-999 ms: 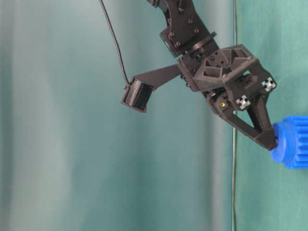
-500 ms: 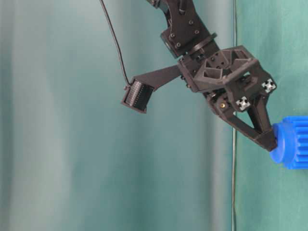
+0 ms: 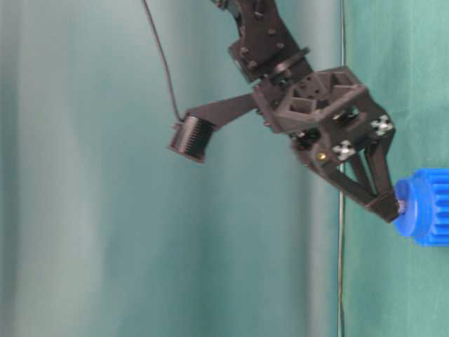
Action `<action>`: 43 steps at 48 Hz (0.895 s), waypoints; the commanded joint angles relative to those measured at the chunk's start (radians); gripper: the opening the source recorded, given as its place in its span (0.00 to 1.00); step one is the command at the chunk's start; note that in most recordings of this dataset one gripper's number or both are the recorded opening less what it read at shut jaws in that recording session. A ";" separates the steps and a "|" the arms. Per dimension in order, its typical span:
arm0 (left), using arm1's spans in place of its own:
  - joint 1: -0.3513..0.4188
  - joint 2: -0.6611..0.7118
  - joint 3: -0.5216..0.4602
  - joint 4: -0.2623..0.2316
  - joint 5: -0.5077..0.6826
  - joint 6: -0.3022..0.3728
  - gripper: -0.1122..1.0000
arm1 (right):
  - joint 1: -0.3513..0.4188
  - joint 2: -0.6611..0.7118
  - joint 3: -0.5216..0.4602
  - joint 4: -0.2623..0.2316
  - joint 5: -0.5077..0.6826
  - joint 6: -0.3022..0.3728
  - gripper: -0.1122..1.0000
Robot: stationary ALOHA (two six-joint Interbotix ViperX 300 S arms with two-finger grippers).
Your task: Insert the shaft placed at a random location into the center hole of the small gear at another random location.
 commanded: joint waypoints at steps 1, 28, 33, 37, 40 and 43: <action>0.000 0.009 -0.023 0.002 -0.005 -0.002 0.10 | 0.011 -0.051 -0.011 0.002 -0.003 -0.003 0.84; 0.000 0.009 -0.021 0.002 -0.005 -0.002 0.10 | 0.018 -0.196 -0.011 -0.005 0.071 -0.011 0.87; 0.002 0.009 -0.021 0.002 -0.005 -0.003 0.10 | 0.020 -0.216 -0.009 -0.005 0.072 -0.012 0.87; 0.002 0.009 -0.021 0.002 -0.005 -0.003 0.10 | 0.020 -0.216 -0.009 -0.005 0.072 -0.012 0.87; 0.002 0.009 -0.021 0.002 -0.005 -0.003 0.10 | 0.020 -0.216 -0.009 -0.005 0.072 -0.012 0.87; 0.002 0.009 -0.023 0.002 -0.006 -0.003 0.10 | 0.021 -0.216 -0.009 -0.005 0.072 -0.012 0.87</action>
